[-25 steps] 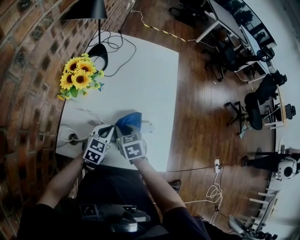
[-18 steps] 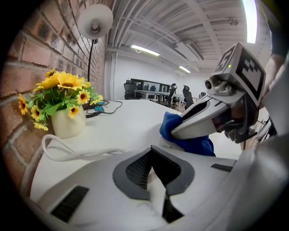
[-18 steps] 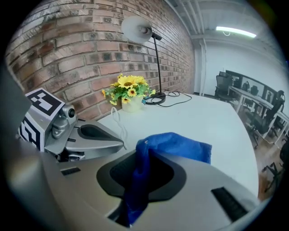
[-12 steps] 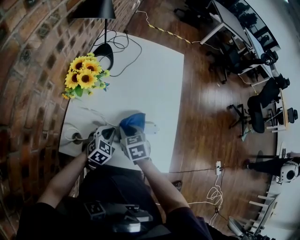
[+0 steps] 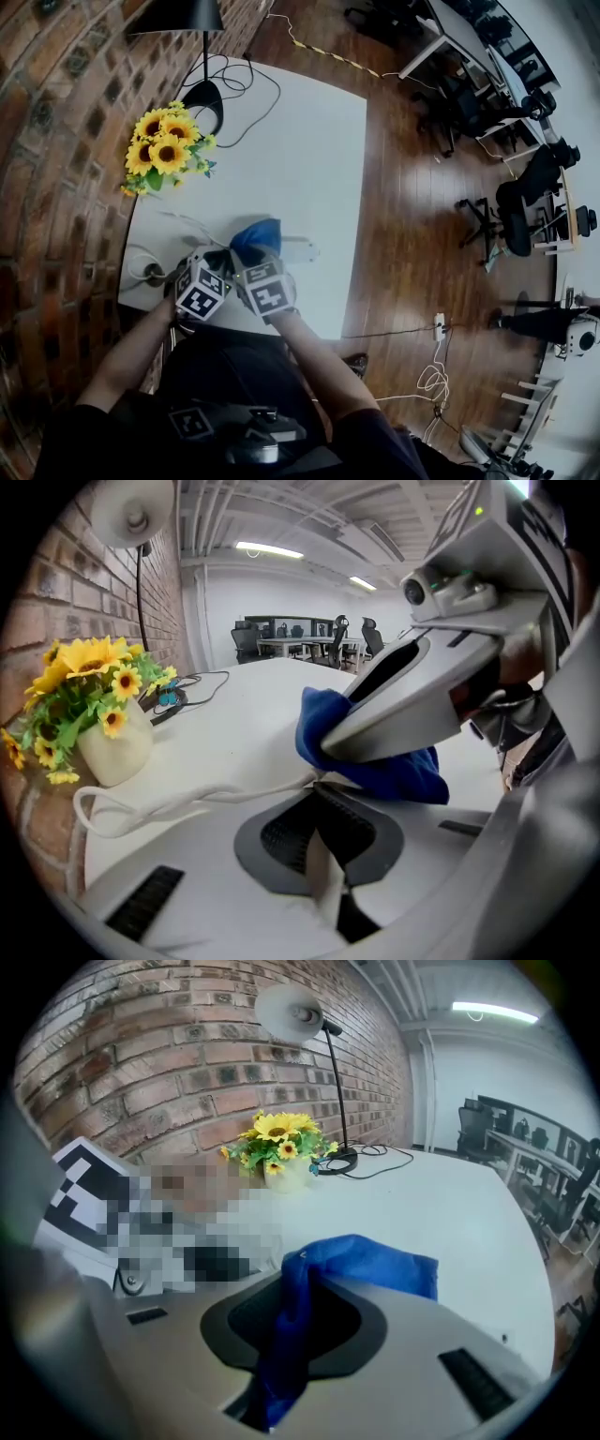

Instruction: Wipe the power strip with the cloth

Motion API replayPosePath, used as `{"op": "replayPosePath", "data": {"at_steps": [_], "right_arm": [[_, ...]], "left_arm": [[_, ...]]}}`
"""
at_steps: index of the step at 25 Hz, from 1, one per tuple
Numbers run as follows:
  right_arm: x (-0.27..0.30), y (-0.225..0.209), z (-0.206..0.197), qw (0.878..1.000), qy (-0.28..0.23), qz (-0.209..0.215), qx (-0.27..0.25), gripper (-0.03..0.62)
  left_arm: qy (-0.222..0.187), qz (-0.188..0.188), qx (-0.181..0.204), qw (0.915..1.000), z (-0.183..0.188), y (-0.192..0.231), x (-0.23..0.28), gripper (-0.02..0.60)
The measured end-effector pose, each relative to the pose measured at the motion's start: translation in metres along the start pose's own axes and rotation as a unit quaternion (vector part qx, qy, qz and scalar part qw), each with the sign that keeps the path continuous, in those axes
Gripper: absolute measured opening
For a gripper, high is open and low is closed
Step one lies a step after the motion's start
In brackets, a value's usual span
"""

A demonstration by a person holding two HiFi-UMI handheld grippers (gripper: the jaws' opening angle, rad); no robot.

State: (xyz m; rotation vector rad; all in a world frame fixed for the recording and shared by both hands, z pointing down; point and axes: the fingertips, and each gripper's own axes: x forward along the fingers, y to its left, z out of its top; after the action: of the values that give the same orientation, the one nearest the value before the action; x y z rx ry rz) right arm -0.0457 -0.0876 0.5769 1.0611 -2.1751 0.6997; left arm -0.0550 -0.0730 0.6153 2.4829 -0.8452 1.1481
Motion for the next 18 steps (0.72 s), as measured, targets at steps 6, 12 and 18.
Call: {"op": "replayPosePath", "data": {"at_steps": [6, 12, 18], "right_arm": [[0.002, 0.000, 0.000, 1.000, -0.001, 0.006, 0.012, 0.061], [0.000, 0.000, 0.000, 0.999, -0.010, 0.021, 0.026, 0.061], [-0.002, -0.001, -0.001, 0.998, -0.013, 0.034, 0.046, 0.061]], "left_arm": [[0.007, 0.013, 0.013, 0.9998, -0.001, 0.001, 0.003, 0.018], [-0.002, 0.026, -0.020, 0.9995, 0.000, 0.009, -0.005, 0.018], [-0.105, 0.051, -0.038, 0.9924, 0.035, 0.018, -0.028, 0.018]]}}
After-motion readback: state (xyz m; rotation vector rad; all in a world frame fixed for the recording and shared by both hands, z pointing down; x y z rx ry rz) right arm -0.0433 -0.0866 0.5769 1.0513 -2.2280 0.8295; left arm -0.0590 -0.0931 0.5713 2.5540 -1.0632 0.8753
